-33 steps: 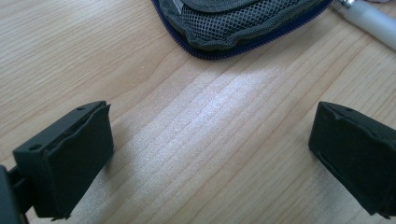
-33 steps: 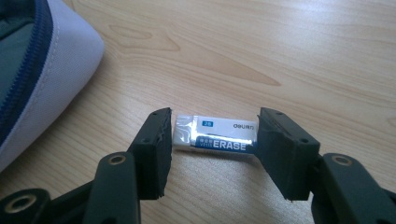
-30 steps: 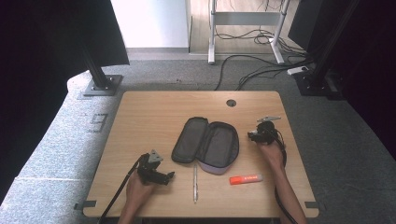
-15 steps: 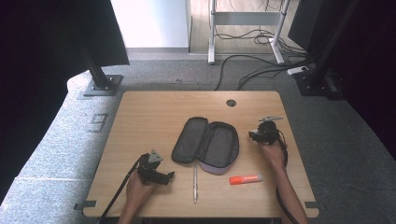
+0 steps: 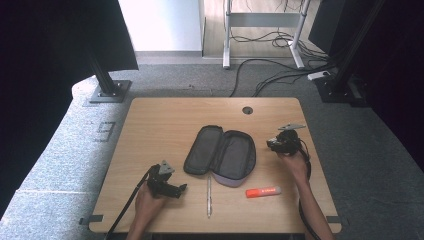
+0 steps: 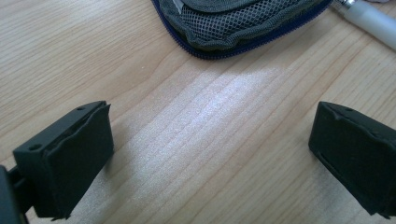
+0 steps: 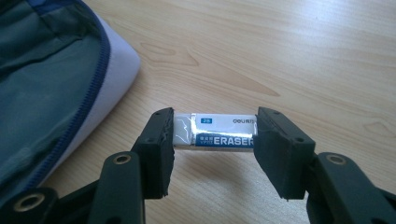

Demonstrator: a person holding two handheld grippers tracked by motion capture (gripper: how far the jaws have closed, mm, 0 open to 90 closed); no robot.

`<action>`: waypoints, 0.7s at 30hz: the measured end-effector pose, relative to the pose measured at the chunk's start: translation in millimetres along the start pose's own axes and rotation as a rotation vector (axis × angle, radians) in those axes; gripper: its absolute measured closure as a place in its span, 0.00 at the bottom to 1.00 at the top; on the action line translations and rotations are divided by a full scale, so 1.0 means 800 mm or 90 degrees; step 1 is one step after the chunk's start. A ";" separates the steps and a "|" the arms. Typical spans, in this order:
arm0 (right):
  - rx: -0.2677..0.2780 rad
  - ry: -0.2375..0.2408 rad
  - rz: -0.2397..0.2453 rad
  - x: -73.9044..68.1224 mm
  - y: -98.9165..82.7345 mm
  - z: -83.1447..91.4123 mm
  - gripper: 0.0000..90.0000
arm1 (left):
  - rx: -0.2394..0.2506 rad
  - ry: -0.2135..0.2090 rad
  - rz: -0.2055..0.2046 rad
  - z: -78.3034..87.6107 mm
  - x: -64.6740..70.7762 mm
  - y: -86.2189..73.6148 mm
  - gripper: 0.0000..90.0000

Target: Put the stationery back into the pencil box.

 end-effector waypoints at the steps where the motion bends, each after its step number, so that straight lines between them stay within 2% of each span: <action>1: 0.003 0.002 0.002 -0.002 0.001 0.002 0.52 | 0.000 0.000 0.000 0.000 0.000 0.000 0.00; 21: 0.025 0.038 0.031 -0.031 0.014 0.036 0.52 | 0.000 0.000 0.000 0.000 0.000 0.000 0.00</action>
Point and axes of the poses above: each handheld gripper's, and its own axes: z roughly backward along the jaws, y roughly out of its top, x roughly to its right, the point moved 2 cm from there along -z, roughly forward along the jaws, and after that the axes turned 14 degrees about -z, right-handed, at the moved point
